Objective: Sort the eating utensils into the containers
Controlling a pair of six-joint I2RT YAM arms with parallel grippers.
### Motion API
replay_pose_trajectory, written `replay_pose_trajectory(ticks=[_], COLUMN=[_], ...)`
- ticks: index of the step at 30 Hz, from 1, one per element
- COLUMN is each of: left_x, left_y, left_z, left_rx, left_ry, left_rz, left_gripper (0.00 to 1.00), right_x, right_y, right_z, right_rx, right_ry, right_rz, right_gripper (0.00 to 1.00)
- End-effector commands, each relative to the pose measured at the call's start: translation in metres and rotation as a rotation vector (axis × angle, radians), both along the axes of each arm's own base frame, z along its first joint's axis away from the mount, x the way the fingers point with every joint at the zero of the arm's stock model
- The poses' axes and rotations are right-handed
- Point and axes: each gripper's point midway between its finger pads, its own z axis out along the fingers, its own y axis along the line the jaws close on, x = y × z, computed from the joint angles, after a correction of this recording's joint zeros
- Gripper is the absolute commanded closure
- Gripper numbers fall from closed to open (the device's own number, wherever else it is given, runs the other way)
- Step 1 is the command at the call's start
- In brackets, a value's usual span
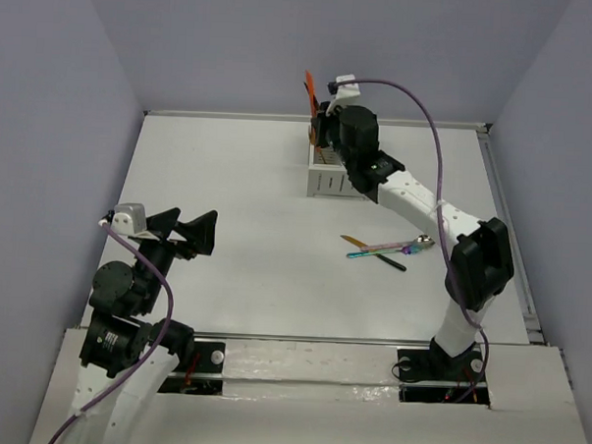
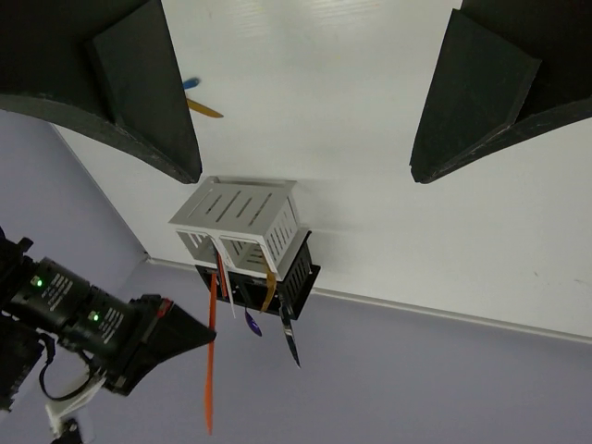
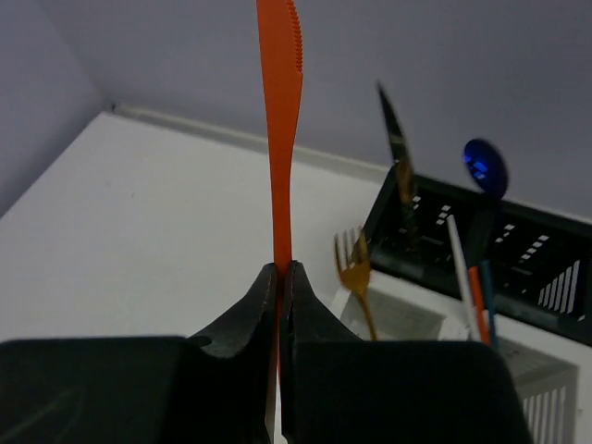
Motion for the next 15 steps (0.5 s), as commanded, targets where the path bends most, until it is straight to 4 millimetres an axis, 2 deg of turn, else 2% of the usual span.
replay_pose_trajectory(ticks=[1, 2, 3, 4, 5, 6, 7, 9, 10, 11, 13, 14, 15], left_x=[0.003, 0.004, 0.004, 0.005, 0.006, 0.007, 0.007, 0.007, 0.008, 0.008, 0.009, 0.01, 0.01], left_y=[-0.002, -0.004, -0.004, -0.004, -0.005, -0.005, -0.007, -0.007, -0.007, -0.007, -0.008, -0.009, -0.01], left_z=[0.005, 0.004, 0.005, 0.004, 0.004, 0.003, 0.002, 0.002, 0.0, -0.001, -0.001, -0.001, -0.001], left_rx=[-0.006, -0.003, -0.004, -0.001, 0.0, 0.002, 0.004, 0.005, 0.006, 0.008, 0.009, 0.01, 0.01], left_ry=[-0.015, -0.009, -0.012, -0.008, -0.006, -0.003, 0.001, 0.004, 0.01, 0.013, 0.016, 0.017, 0.016], left_rz=[-0.003, -0.011, -0.011, -0.011, -0.012, -0.01, -0.019, -0.018, -0.015, -0.017, -0.02, -0.023, -0.026], left_gripper=[0.01, 0.01, 0.01, 0.01, 0.01, 0.01, 0.01, 0.01, 0.01, 0.01, 0.01, 0.01, 0.01], right_x=[0.04, 0.048, 0.062, 0.072, 0.08, 0.094, 0.103, 0.115, 0.13, 0.132, 0.15, 0.152, 0.158], right_y=[-0.01, -0.012, -0.011, -0.017, -0.019, -0.017, -0.026, -0.028, -0.033, -0.03, -0.036, -0.034, -0.038], right_z=[0.092, 0.095, 0.085, 0.106, 0.108, 0.095, 0.109, 0.107, 0.092, 0.102, 0.085, 0.089, 0.086], right_rx=[0.163, 0.161, 0.145, 0.147, 0.144, 0.133, 0.12, 0.112, 0.094, 0.103, 0.074, 0.075, 0.055], right_ry=[-0.263, -0.281, -0.281, -0.338, -0.35, -0.342, -0.387, -0.404, -0.389, -0.412, -0.408, -0.424, -0.427], right_rz=[-0.012, -0.019, -0.033, -0.049, -0.056, -0.061, -0.081, -0.074, -0.085, -0.078, -0.069, -0.067, -0.066], right_gripper=[1.0, 1.0, 1.0, 1.0, 1.0, 1.0, 1.0, 1.0, 1.0, 1.0, 1.0, 1.0, 1.0])
